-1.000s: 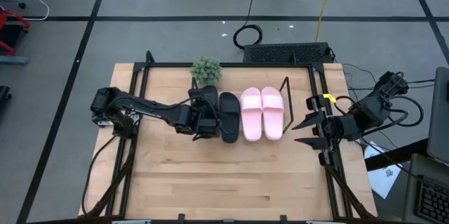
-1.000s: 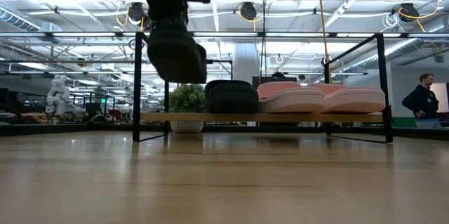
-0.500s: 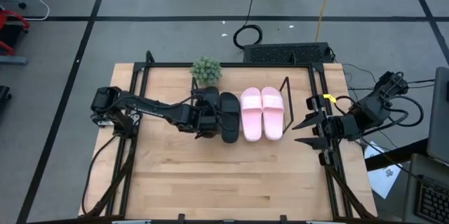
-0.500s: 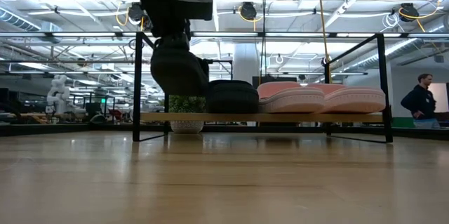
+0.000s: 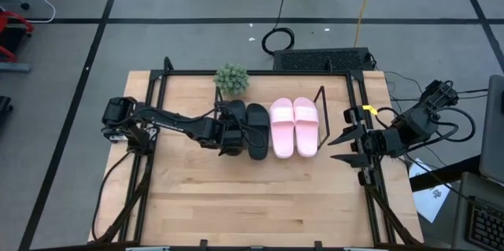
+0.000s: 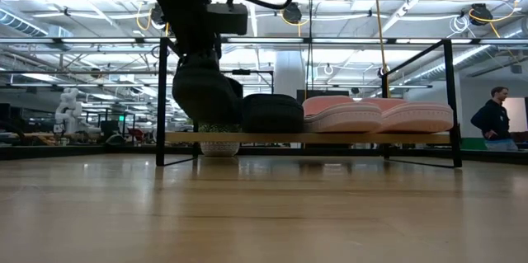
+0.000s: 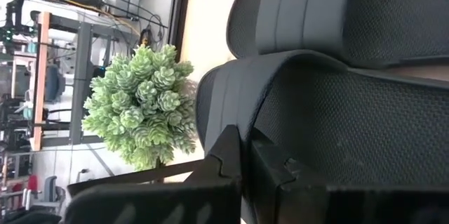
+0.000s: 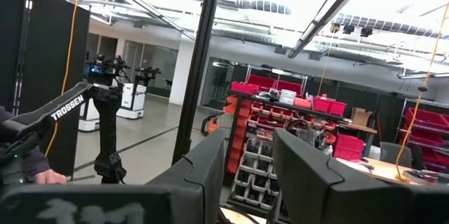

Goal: Pick and place slides into the shelf
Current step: Put the black slide on the shelf

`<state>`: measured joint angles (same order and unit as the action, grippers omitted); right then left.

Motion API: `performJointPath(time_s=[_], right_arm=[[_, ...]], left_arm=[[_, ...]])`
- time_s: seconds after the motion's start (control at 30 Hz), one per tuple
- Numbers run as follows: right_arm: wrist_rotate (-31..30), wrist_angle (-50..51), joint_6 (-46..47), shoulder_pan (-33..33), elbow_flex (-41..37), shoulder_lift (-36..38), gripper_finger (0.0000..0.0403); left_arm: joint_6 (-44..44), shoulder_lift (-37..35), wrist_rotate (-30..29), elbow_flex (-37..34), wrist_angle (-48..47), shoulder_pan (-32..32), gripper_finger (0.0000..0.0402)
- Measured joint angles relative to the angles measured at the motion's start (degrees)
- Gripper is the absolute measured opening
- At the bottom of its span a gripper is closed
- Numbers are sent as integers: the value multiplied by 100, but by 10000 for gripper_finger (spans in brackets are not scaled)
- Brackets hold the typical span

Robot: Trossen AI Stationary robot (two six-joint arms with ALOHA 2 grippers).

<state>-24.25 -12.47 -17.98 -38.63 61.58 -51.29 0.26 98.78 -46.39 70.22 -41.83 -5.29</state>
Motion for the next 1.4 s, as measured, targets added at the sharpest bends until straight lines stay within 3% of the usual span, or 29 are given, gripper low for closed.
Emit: performJointPath(time_s=[0.57, 0.87, 1.4], right_arm=[[1, 4, 61, 1, 2, -2, 111], [2, 6, 72, 2, 2, -17, 111], [7, 26, 76, 0, 2, -55, 111]], left_arm=[[-425, 0, 446, -342, 294, 1, 3], [-830, -2, 589, -344, 270, 56, 35], [-779, -2, 765, -344, 97, 29, 93]])
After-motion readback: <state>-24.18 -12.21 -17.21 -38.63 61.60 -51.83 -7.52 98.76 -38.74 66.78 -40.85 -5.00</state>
